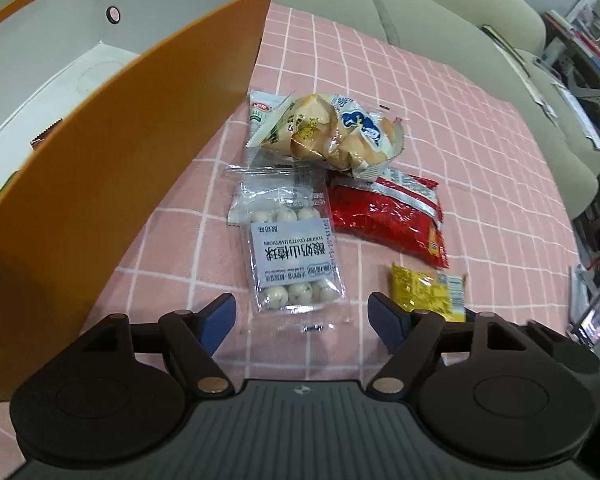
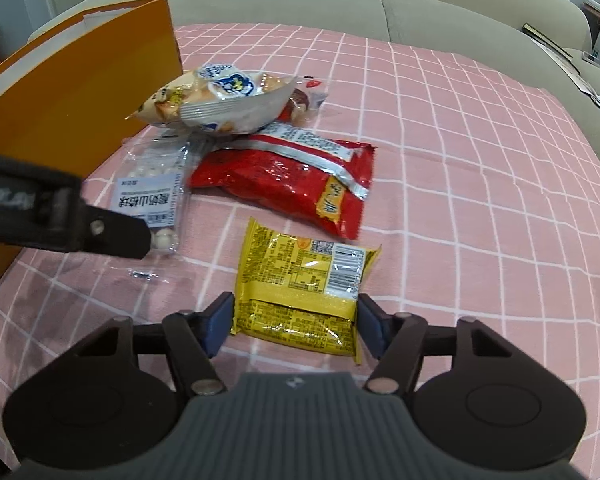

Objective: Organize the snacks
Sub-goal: 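Grasp the white-ball bag with the left tool while the right grasps the yellow packet, then carry both bags over the box and open both tools to drop them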

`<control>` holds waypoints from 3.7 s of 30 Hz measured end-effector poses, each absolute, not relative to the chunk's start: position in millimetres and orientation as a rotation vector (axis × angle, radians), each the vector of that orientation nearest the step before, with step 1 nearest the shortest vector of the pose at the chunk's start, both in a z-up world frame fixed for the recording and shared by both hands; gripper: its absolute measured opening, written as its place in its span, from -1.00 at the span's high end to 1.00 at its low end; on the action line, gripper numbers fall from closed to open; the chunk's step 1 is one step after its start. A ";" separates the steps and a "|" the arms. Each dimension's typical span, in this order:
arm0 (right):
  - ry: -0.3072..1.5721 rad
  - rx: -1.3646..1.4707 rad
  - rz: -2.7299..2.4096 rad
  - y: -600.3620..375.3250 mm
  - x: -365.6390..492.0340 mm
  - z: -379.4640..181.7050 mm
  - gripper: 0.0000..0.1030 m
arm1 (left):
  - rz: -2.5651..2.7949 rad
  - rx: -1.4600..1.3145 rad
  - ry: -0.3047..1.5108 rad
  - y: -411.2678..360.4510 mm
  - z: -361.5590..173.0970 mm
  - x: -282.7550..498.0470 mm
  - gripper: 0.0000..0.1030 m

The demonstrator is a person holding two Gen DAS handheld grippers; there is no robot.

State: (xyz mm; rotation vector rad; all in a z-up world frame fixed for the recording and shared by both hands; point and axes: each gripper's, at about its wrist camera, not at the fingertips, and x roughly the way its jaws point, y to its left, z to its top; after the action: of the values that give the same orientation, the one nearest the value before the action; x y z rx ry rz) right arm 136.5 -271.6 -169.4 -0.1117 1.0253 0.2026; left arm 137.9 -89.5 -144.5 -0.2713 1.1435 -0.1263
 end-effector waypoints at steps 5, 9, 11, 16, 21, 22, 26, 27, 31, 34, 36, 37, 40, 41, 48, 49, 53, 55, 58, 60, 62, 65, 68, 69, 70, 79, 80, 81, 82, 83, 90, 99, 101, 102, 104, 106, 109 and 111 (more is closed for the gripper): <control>1.016 -0.122 0.220 -272.7 133.2 -169.9 -0.21 | -0.077 -0.272 1.141 -95.7 -151.6 149.4 -0.71; 1.019 -0.112 0.222 -272.3 133.6 -169.1 -0.36 | -0.039 -0.270 1.158 -98.4 -160.0 159.4 -0.71; 1.008 -0.096 0.214 -273.0 134.1 -166.9 -0.53 | -0.031 -0.261 1.141 -98.6 -160.6 161.6 -0.72; 0.974 -0.065 0.175 -270.9 137.1 -163.4 -0.68 | -0.043 -0.235 1.132 -100.4 -161.7 168.5 -0.70; 0.985 -0.102 0.147 -264.7 144.6 -171.5 -0.58 | -0.073 -0.186 1.129 -101.7 -161.6 172.8 -0.35; 0.995 -0.092 0.153 -265.3 146.0 -173.6 -0.56 | -0.076 -0.181 1.128 -102.0 -161.5 172.5 -0.34; 0.995 -0.075 0.164 -267.0 147.0 -175.5 -0.44 | -0.096 -0.168 1.132 -103.5 -161.9 169.1 -0.31; 0.994 -0.074 0.168 -267.4 146.6 -175.3 -0.35 | -0.101 -0.168 1.133 -103.1 -162.3 167.4 -0.31; 0.984 -0.073 0.180 -266.7 144.7 -174.1 -0.16 | -0.113 -0.164 1.138 -102.2 -161.3 157.8 -0.30; 0.984 -0.080 0.187 -264.7 143.3 -172.5 -0.05 | -0.116 -0.159 1.139 -100.8 -158.4 149.7 -0.30; 0.989 -0.076 0.193 -263.5 140.8 -170.9 -0.04 | -0.120 -0.163 1.136 -99.1 -155.3 143.8 -0.30; 0.992 -0.073 0.197 -263.1 139.3 -170.1 -0.04 | -0.123 -0.164 1.135 -98.3 -153.5 141.0 -0.30; 1.000 -0.056 0.213 -261.2 132.3 -166.8 -0.04 | -0.125 -0.165 1.132 -95.4 -146.8 133.5 -0.30; 1.002 -0.047 0.216 -260.5 129.0 -165.3 -0.04 | -0.125 -0.168 1.129 -94.1 -143.8 131.8 -0.30; 0.975 -0.019 0.239 -257.6 106.0 -145.7 -0.04 | -0.134 -0.181 1.096 -83.2 -119.1 114.8 -0.30; 0.969 -0.014 0.241 -257.5 102.6 -141.6 -0.04 | -0.135 -0.180 1.089 -81.9 -115.7 112.0 -0.30; 0.948 0.000 0.252 -256.8 90.8 -126.5 -0.04 | -0.146 -0.181 1.061 -77.6 -100.8 100.8 -0.30; 0.935 0.005 0.260 -255.1 85.5 -118.9 -0.04 | -0.149 -0.178 1.049 -74.6 -93.3 95.5 -0.30; 0.913 0.005 0.275 -251.1 79.2 -107.2 -0.04 | -0.147 -0.180 1.030 -69.7 -81.2 89.0 -0.30; 0.898 0.009 0.292 -247.9 75.5 -99.2 -0.04 | -0.147 -0.185 1.016 -64.8 -73.2 84.7 -0.30; 0.880 0.006 0.308 -243.3 72.0 -90.6 -0.04 | -0.148 -0.193 1.000 -58.5 -65.1 80.3 -0.30; 0.849 -0.008 0.336 -234.1 68.6 -76.6 -0.04 | -0.146 -0.203 0.973 -48.1 -52.9 75.0 -0.30; 0.818 -0.034 0.371 -222.2 67.4 -63.3 -0.04 | -0.141 -0.215 0.947 -35.6 -39.8 71.0 -0.30; 0.808 -0.044 0.381 -217.6 67.5 -59.4 -0.04 | -0.139 -0.215 0.939 -31.5 -35.4 70.5 -0.30; 0.797 -0.054 0.390 -212.5 68.1 -55.2 -0.04 | -0.137 -0.214 0.929 -26.8 -31.0 70.1 -0.30; 0.732 -0.114 0.506 -163.2 80.1 -21.9 -0.04 | -0.088 -0.204 0.862 24.6 0.2 75.6 -0.30; 0.728 -0.120 0.518 -157.2 82.0 -18.9 -0.04 | -0.083 -0.204 0.859 29.9 2.1 77.3 -0.30; 0.723 -0.129 0.532 -150.7 84.3 -16.0 -0.04 | -0.082 -0.205 0.859 35.7 3.5 79.7 -0.30; 0.718 -0.141 0.545 -144.5 86.4 -13.6 -0.04 | -0.080 -0.204 0.858 40.8 5.3 82.2 -0.30; 0.711 -0.154 0.560 -137.9 88.9 -11.0 -0.04 | -0.078 -0.198 0.858 46.2 7.0 85.0 -0.30; 0.696 -0.247 0.641 -95.4 106.8 -5.2 -0.04 | -0.060 -0.148 0.888 70.5 7.7 106.9 -0.30; 0.720 -0.402 0.698 -50.1 136.3 -20.6 -0.04 | -0.022 -0.089 0.995 94.1 -18.2 137.5 -0.30; 0.728 -0.440 0.711 -40.5 146.0 -25.4 -0.04 | -0.017 -0.074 1.022 97.6 -25.1 142.7 -0.30; 0.730 -0.462 0.720 -35.5 149.5 -28.3 -0.04 | -0.019 -0.068 1.034 99.2 -28.4 145.5 -0.30; 0.742 -0.500 0.734 -27.8 156.1 -34.3 -0.04 | -0.020 -0.055 1.061 102.4 -36.9 150.9 -0.30; 0.756 -0.542 0.743 -20.7 162.3 -40.7 -0.03 | -0.021 -0.047 1.084 104.5 -44.4 156.1 -0.30; 0.770 -0.596 0.755 -11.8 169.8 -51.1 -0.03 | -0.020 -0.047 1.110 108.1 -54.5 162.6 -0.30; 0.784 -0.621 0.764 -6.8 173.9 -57.0 -0.03 | -0.023 -0.049 1.120 109.3 -59.8 165.7 -0.30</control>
State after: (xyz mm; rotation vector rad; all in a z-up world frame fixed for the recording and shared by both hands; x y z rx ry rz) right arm 173.9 -6.8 -57.0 -0.6206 0.7838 0.7641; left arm 165.7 109.2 -59.8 -0.0485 1.1200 -0.0233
